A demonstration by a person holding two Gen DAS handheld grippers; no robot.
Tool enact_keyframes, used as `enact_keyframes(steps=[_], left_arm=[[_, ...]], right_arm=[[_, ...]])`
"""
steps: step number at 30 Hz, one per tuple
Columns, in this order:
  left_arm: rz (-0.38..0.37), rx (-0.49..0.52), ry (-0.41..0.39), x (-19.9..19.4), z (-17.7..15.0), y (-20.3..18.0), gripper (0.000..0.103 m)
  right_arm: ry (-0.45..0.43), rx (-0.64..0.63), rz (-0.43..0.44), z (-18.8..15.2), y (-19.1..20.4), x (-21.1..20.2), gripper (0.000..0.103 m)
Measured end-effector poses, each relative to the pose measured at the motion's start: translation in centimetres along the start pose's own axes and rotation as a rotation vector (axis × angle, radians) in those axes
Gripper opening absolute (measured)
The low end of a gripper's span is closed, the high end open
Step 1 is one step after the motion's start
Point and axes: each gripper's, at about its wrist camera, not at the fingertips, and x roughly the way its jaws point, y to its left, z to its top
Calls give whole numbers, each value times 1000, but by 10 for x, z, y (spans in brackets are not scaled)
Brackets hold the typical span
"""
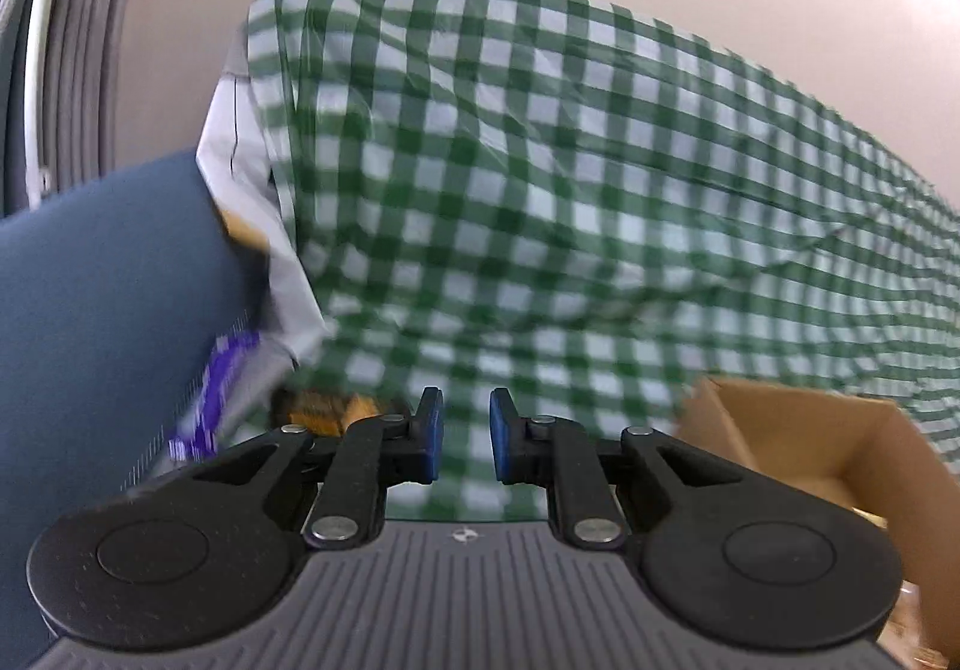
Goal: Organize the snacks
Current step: 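Move both tools back to the purple bar and dark biscuit pack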
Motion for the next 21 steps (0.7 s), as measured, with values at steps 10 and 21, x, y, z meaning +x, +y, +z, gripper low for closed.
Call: enact_keyframes(steps=[10, 21], left_arm=[[285, 100, -17, 50, -19, 44, 18], [462, 136, 100, 83, -17, 80, 24]], right_arm=[[195, -115, 148, 81, 25, 45, 30], [430, -255, 342, 129, 142, 203, 54]])
